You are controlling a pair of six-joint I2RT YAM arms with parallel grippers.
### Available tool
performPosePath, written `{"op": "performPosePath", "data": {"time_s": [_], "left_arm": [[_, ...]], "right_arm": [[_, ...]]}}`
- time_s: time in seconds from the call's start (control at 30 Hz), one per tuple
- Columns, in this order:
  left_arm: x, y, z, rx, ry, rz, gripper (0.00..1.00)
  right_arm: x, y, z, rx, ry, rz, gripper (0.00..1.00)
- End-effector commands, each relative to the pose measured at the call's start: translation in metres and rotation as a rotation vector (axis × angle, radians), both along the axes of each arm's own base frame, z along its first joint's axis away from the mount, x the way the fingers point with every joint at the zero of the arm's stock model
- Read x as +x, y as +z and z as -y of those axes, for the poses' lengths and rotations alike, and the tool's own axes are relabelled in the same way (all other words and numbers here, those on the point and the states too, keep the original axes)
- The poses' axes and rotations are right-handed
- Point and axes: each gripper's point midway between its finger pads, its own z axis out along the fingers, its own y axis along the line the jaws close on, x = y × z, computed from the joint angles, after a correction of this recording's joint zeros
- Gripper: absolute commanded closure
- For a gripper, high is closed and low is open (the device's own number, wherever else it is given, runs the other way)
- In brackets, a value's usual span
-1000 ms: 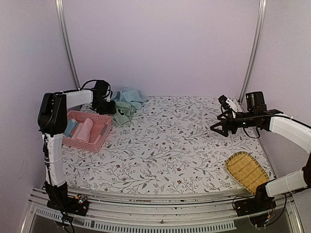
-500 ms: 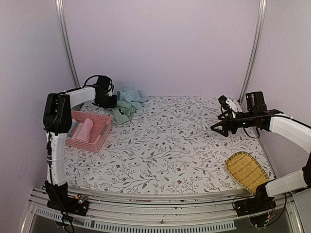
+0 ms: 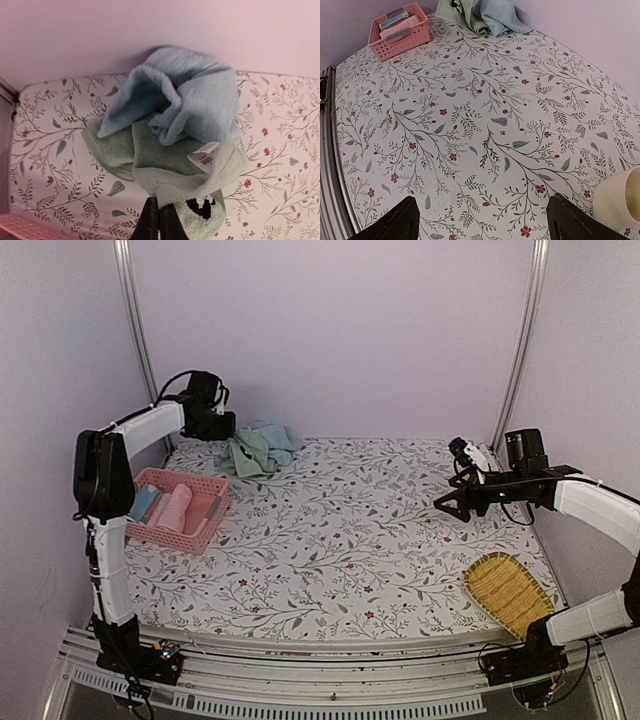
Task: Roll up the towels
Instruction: Pick up the towel from the corner of the board.
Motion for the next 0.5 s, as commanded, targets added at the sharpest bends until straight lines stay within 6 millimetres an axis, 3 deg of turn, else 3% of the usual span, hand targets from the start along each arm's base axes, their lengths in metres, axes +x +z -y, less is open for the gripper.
{"op": "performPosePath", "data": {"time_s": [0.0, 0.1, 0.13, 0.2, 0.3, 0.47], "left_arm": [[-0.046, 0.253, 0.024, -0.064, -0.08, 0.514, 1.0], [-0.098, 0.341, 0.054, -0.104, -0.17, 0.727, 1.0], [-0.114, 0.358, 0.065, -0.131, -0.213, 0.767, 1.0], [-0.136, 0.372, 0.086, -0.186, -0.277, 0.793, 1.0], [-0.154, 0.357, 0.126, -0.285, -0.427, 0.727, 1.0], [-0.194, 0.3, 0.218, -0.349, -0.724, 0.571, 1.0]], "right_arm": [[0.004, -0.004, 0.0, -0.014, -0.001, -0.002, 0.1], [0.005, -0.005, 0.001, -0.017, -0.002, -0.004, 0.1], [0.005, -0.005, 0.001, -0.017, -0.003, -0.003, 0.1], [0.006, -0.005, 0.001, -0.02, -0.005, -0.001, 0.1], [0.006, -0.004, 0.002, -0.023, -0.009, 0.001, 0.1], [0.006, -0.005, 0.002, -0.02, -0.011, -0.005, 0.1]]}}
